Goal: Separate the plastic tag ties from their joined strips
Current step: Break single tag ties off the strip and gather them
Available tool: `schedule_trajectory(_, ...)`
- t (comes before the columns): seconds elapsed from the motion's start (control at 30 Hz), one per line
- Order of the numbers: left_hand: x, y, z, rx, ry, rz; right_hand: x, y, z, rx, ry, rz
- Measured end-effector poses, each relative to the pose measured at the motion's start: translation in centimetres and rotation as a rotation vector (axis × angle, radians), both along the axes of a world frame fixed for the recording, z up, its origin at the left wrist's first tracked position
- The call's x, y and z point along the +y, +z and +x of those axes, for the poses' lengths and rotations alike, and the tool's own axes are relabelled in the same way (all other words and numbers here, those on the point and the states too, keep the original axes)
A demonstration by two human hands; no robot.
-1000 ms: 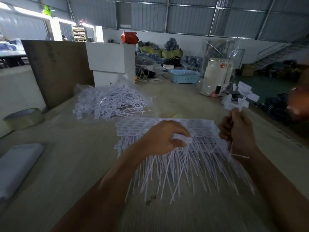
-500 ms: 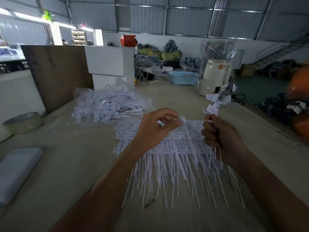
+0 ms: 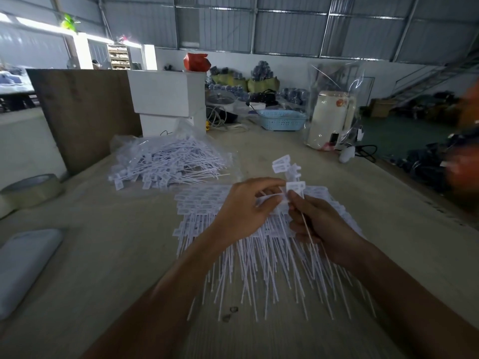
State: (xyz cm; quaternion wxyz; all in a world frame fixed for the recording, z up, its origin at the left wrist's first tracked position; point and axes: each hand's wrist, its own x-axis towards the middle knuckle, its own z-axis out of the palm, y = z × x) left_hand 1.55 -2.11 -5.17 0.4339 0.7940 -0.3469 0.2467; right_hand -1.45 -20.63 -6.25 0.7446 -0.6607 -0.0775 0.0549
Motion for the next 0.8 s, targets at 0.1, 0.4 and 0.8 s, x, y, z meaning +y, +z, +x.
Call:
schedule_trajectory(0.1,0.52,-0.03,0.2,-0.023,0.045,0.067,-0.54,0.46,0.15,0.006,-0.009,0.093)
schedule_trajectory(0.4,0.61,-0.44,0.22,-0.257,0.265,0.283,-0.48,-0.14,0.25,-0.113,-0.044,-0.045)
schedule_trajectory(0.8,0.65,-0.72,0.77,0.004,0.145,0.193,0.31,-0.28,0.21,-0.432,-0.182,-0.344)
